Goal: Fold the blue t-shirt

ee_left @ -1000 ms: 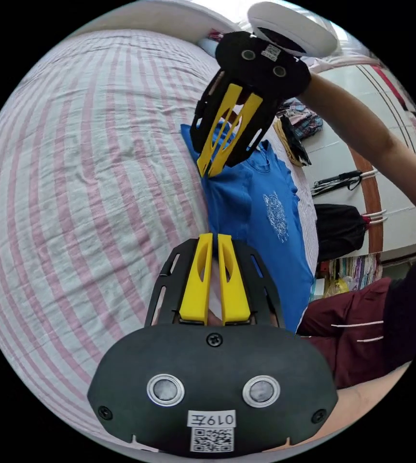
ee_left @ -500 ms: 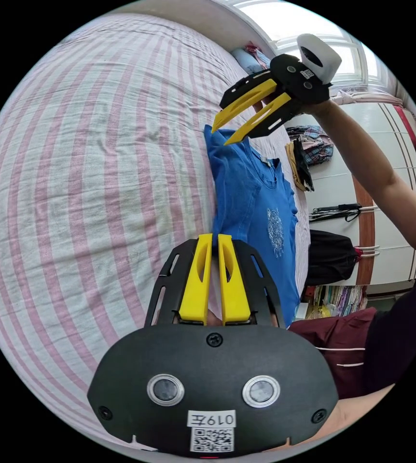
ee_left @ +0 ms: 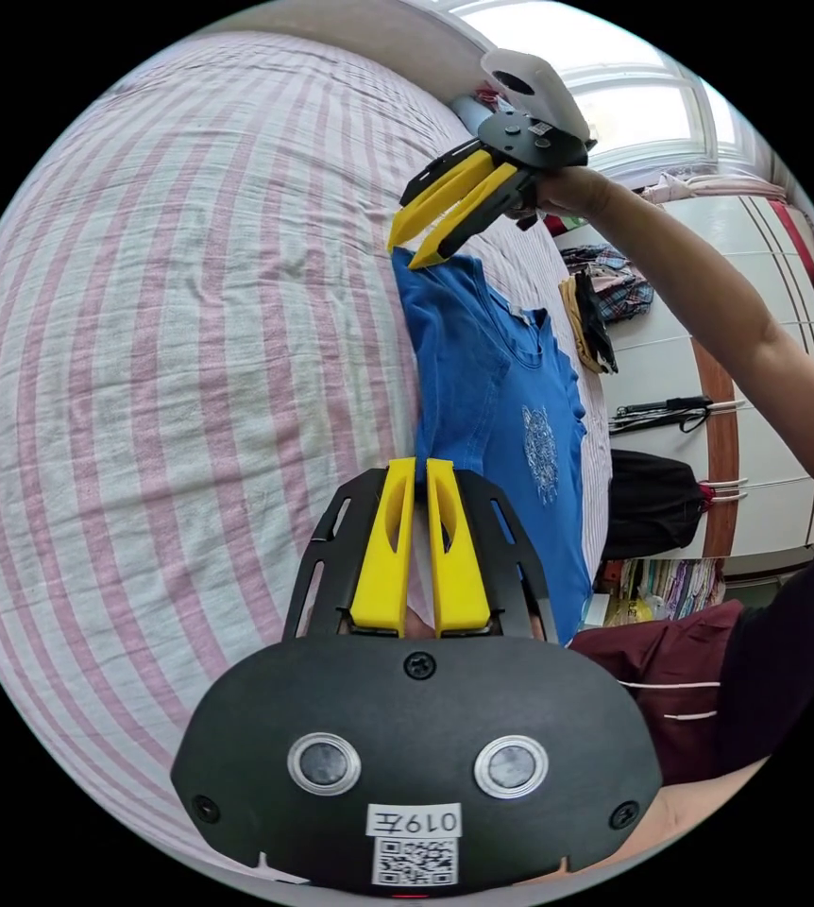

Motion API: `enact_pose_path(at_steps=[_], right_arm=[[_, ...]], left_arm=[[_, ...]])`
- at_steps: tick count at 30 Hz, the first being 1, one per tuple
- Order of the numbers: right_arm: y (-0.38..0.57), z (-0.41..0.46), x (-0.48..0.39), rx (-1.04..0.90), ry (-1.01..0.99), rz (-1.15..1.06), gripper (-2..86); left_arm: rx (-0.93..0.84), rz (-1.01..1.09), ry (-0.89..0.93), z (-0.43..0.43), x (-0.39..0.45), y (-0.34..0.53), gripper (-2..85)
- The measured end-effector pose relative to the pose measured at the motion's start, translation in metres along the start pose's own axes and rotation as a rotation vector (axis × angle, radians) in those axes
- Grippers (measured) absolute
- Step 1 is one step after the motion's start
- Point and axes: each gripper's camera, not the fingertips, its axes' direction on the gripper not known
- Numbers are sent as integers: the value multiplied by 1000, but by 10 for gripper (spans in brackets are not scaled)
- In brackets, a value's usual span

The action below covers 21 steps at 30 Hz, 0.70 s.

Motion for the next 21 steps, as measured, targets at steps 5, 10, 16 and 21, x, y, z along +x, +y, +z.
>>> enact_pose_path(at_steps=[5, 10, 16, 21], right_arm=[[38, 24, 32, 79, -150, 53, 3], [77, 46, 53, 166, -111, 145, -5], [106, 106, 58, 152, -117, 192, 26], [132, 136, 56, 209, -115, 196, 87]], left_arm=[[9, -17, 0, -3, 3, 13, 11], [44, -100, 0, -8, 7, 33, 12], [76, -185, 33, -10, 12, 57, 12], [74, -177, 55, -16, 23, 75, 9]])
